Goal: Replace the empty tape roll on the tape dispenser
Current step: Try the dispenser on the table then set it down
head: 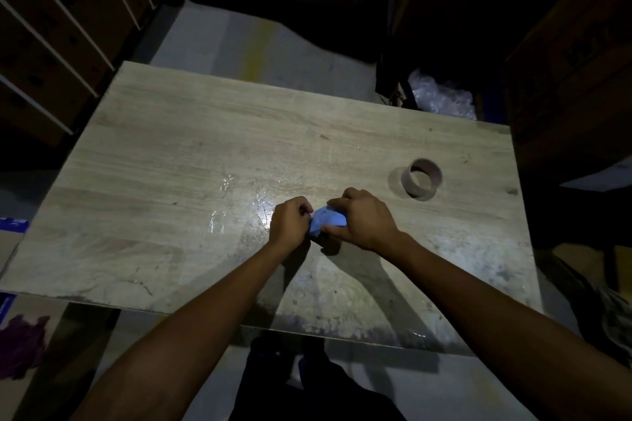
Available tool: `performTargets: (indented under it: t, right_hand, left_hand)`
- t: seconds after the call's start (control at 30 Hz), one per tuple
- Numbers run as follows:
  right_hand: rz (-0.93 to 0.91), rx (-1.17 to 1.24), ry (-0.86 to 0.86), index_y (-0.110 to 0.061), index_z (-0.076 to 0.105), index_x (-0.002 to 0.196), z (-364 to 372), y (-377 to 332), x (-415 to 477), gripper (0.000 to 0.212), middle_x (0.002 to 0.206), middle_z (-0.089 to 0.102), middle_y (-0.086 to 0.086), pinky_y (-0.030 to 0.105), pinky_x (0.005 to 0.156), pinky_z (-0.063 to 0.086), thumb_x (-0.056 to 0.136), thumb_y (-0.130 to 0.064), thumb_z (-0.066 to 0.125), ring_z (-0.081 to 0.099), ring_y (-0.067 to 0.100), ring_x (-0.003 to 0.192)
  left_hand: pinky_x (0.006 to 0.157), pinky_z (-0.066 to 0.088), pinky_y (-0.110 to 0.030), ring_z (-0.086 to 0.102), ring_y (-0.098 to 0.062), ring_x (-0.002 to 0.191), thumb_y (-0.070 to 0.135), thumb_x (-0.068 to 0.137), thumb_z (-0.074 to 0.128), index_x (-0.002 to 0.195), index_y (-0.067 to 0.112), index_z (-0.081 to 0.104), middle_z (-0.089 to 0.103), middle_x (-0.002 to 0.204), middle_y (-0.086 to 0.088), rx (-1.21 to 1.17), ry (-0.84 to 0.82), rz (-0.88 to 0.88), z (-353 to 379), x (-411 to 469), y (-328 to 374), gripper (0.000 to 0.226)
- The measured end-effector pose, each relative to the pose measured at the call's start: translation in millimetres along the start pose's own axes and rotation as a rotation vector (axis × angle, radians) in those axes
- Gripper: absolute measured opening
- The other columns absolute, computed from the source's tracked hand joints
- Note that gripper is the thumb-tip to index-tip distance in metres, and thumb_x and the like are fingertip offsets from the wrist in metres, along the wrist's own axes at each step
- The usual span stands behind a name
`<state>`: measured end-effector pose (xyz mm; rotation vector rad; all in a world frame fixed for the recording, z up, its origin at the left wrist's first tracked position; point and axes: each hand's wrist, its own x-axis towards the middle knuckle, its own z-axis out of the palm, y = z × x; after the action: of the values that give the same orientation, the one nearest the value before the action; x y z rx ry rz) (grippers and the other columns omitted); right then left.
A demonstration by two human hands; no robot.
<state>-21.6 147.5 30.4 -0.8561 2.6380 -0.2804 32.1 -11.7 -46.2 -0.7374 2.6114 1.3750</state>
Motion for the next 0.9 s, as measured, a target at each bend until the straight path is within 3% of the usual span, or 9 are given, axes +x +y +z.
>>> performTargets:
  t: [0.23,0.43,0.53,0.63,0.67,0.73,0.8,0.9]
  right_hand:
    - [-0.049,-0.11,-0.04,-0.026,0.062,0.126,-3.6,-6.3,2.9,0.057,0.109,0.058,0.004,0.029,0.067,0.033,0.082,-0.061,0.061,0.053,0.024,0.096]
    - [-0.042,-0.163,-0.103,-0.025,0.058,0.131,-1.2,-10.9,3.8,0.066,0.116,0.056,0.006,0.031,0.072,0.042,0.082,-0.068,0.057,0.052,0.025,0.1]
    - [-0.062,-0.208,-0.113,-0.025,0.058,0.131,-3.2,-14.7,8.0,0.064,0.117,0.057,0.007,0.033,0.073,0.046,0.082,-0.067,0.057,0.052,0.024,0.1]
    - [-0.093,-0.269,-0.141,-0.025,0.06,0.127,-5.0,-19.6,12.4,0.062,0.114,0.056,0.007,0.031,0.068,0.042,0.083,-0.068,0.055,0.053,0.024,0.096]
    - [-0.105,-0.29,-0.15,-0.024,0.06,0.127,-6.3,-21.4,13.1,0.06,0.113,0.055,0.007,0.031,0.066,0.04,0.084,-0.067,0.054,0.053,0.025,0.096]
    - [-0.123,-0.344,-0.177,-0.024,0.06,0.127,-8.8,-24.2,14.0,0.056,0.113,0.054,0.008,0.031,0.064,0.035,0.087,-0.064,0.053,0.053,0.026,0.097]
    - [-0.148,-0.413,-0.217,-0.024,0.059,0.126,-11.5,-27.3,15.1,0.053,0.113,0.053,0.009,0.031,0.064,0.034,0.09,-0.063,0.048,0.055,0.027,0.096]
    - [-0.222,-0.519,-0.301,-0.028,0.059,0.122,-15.0,-30.1,18.4,0.05,0.113,0.052,0.011,0.032,0.063,0.035,0.094,-0.064,0.038,0.058,0.028,0.093]
  left_hand:
    - [0.07,0.058,-0.035,0.066,-0.018,0.075,0.003,0.082,0.062,0.078,0.017,0.07,0.071,0.08,-0.001,0.113,0.047,-0.029,-4.1,5.5,-13.0,0.017]
    - [0.079,0.056,-0.034,0.066,-0.021,0.086,0.002,0.085,0.066,0.088,0.008,0.076,0.073,0.09,-0.007,0.197,-0.037,0.108,-6.0,10.9,-29.4,0.013]
    - [0.074,0.052,-0.035,0.062,-0.024,0.086,0.002,0.085,0.063,0.085,0.006,0.075,0.067,0.087,-0.01,0.275,-0.067,0.214,-4.6,13.2,-34.9,0.013]
    - [0.064,0.044,-0.031,0.058,-0.024,0.082,0.008,0.087,0.063,0.081,0.008,0.062,0.056,0.089,-0.009,0.304,-0.025,0.275,-5.9,12.4,-36.4,0.006]
    - [0.067,0.046,-0.033,0.058,-0.026,0.085,0.008,0.088,0.063,0.086,0.006,0.062,0.057,0.095,-0.011,0.31,0.006,0.348,-5.1,12.2,-38.1,0.003]
    - [0.083,0.053,-0.045,0.061,-0.036,0.105,0.007,0.089,0.059,0.101,-0.001,0.068,0.064,0.115,-0.02,0.399,-0.005,0.618,0.4,14.2,-49.1,0.017]
    - [0.105,0.045,-0.052,0.053,-0.039,0.128,0.012,0.089,0.054,0.121,0.0,0.065,0.058,0.136,-0.021,0.588,-0.086,0.822,8.8,17.1,-70.6,0.036]
    - [0.119,0.023,-0.051,0.028,-0.033,0.147,0.016,0.093,0.048,0.147,0.001,0.037,0.033,0.157,-0.018,0.742,-0.207,0.775,7.1,8.6,-85.8,0.057]
